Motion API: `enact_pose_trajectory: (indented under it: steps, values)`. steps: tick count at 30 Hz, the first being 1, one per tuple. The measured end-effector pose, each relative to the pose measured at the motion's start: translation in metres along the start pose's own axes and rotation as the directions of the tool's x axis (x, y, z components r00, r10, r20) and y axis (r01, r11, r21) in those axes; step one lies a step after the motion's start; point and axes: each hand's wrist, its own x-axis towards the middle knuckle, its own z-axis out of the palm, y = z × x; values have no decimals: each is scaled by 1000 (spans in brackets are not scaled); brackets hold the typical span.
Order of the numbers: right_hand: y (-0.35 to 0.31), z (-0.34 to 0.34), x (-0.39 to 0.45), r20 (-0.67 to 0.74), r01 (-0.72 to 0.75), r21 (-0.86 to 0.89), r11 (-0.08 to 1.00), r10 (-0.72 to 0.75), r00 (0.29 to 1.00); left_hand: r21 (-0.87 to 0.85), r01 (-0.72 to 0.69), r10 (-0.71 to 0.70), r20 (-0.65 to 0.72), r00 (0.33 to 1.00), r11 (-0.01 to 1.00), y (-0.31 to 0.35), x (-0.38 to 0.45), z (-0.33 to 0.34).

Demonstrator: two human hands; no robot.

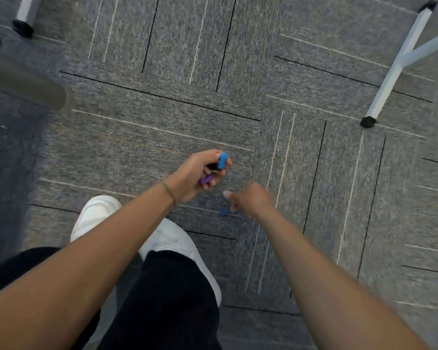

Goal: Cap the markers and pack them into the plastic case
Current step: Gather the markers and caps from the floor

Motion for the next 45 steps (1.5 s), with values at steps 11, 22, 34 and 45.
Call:
enact_pose_trajectory:
  steps: [11, 22, 34, 45]
  values:
    - [2, 39, -10, -126, -94, 10, 996, 94, 988, -9, -12, 11, -50, 999, 1000, 13, -50, -8]
    - [-62, -5, -82, 14, 79, 866, 494, -181, 983, 60, 48, -31, -261, 965, 997, 55, -69, 2]
    - [-156, -86, -213, -223, 384, 882, 275, -475, 852, 211, -211, 285, -436, 854, 954, 178, -169, 56]
    - [-198, -159, -408, -424, 649, 724, 235, -590, 687, 417, -479, 635, -528, 564, 772, 268, -339, 142]
